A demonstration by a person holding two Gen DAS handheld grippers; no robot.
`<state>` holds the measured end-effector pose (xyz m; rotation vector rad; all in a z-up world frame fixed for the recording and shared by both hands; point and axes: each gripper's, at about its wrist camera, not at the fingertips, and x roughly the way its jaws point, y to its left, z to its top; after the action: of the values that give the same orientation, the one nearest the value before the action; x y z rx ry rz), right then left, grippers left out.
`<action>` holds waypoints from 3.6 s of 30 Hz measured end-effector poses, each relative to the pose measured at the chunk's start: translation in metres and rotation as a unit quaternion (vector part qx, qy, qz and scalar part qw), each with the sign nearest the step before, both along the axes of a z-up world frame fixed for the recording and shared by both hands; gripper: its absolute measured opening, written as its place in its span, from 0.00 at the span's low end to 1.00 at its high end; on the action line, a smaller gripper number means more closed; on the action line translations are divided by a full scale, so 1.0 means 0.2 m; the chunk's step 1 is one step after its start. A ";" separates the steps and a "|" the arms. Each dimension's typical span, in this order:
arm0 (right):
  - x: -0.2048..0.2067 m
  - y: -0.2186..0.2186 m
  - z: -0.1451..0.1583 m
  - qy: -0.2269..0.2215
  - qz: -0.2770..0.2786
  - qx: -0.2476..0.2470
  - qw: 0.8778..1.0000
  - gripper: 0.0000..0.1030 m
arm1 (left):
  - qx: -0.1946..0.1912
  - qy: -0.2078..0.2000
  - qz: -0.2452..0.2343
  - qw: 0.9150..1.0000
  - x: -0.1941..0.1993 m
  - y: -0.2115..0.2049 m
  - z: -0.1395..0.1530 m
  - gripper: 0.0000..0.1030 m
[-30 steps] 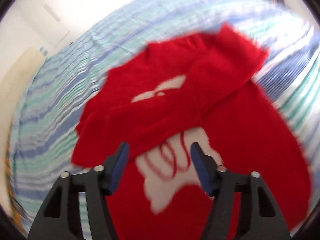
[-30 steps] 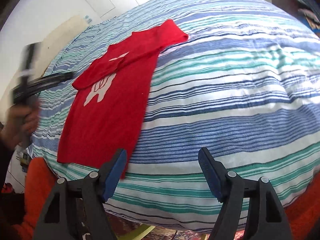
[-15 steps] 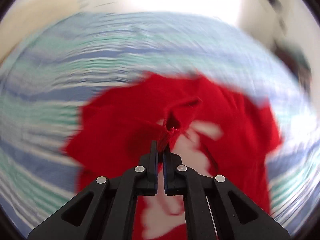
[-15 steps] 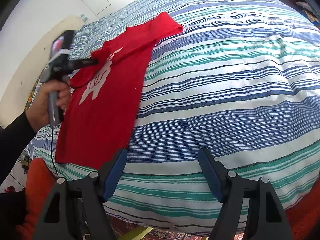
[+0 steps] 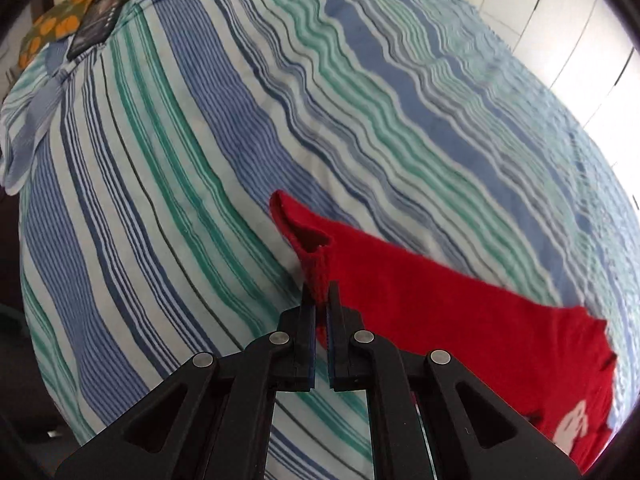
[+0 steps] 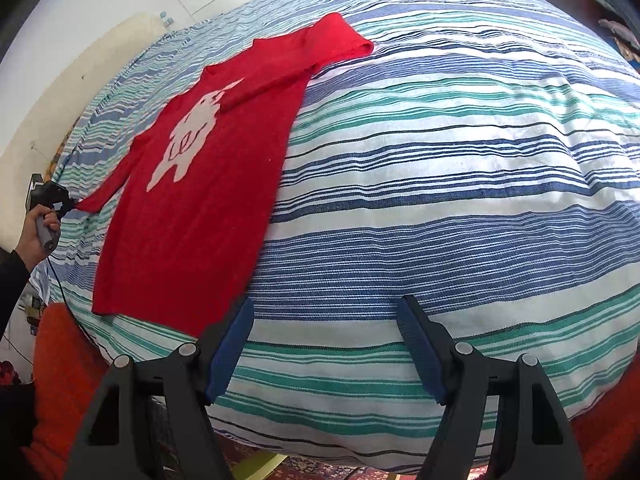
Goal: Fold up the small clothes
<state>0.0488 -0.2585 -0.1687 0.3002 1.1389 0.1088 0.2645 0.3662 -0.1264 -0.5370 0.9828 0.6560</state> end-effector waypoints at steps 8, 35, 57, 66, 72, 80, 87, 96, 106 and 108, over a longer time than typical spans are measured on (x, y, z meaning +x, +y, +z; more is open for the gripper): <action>0.01 0.02 -0.02 0.006 0.002 -0.012 1.000 0.71 | -0.005 0.039 0.042 0.998 -0.13 0.08 -0.15 0.02; 0.67 0.49 0.43 -0.130 0.312 -0.291 0.895 0.80 | 0.039 -0.010 -0.066 0.997 -0.67 -0.54 0.04 0.83; 1.28 -0.41 0.35 -0.141 -0.014 -0.138 0.980 0.08 | 0.080 0.028 -0.082 0.993 -0.62 -0.61 -0.05 0.83; 0.99 -1.23 0.04 -0.057 -0.227 -0.039 0.971 0.08 | 0.128 0.056 -0.110 0.984 -0.60 -0.73 -0.07 0.83; 0.81 -1.28 0.10 -0.088 -0.325 -0.091 0.937 0.07 | 0.145 0.062 -0.125 0.980 -0.59 -0.76 -0.07 0.83; 0.64 -1.25 -0.04 -0.026 -0.365 -0.105 0.925 0.07 | 0.133 0.052 -0.118 0.983 -0.61 -0.74 -0.05 0.83; 0.66 -1.18 -0.09 -0.009 -0.344 -0.151 0.927 0.08 | 0.120 0.033 -0.120 0.985 -0.64 -0.74 0.00 0.83; 0.33 -0.99 0.21 -0.072 -0.304 -0.207 0.927 0.76 | 0.089 -0.031 -0.241 0.966 -0.77 -1.05 0.16 0.83; 0.23 0.37 0.36 -0.141 0.147 -0.064 0.977 0.75 | 0.081 -0.015 -0.437 0.896 -0.78 -1.65 0.12 0.83; 0.23 0.59 0.31 -0.128 0.222 -0.047 0.965 0.75 | 0.083 0.011 -0.451 0.889 -0.80 -1.67 0.06 0.83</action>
<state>0.0945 -0.1411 -0.1062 -0.0589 0.9334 0.4752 0.1048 0.0331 -0.1141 0.1124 1.0557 -0.0978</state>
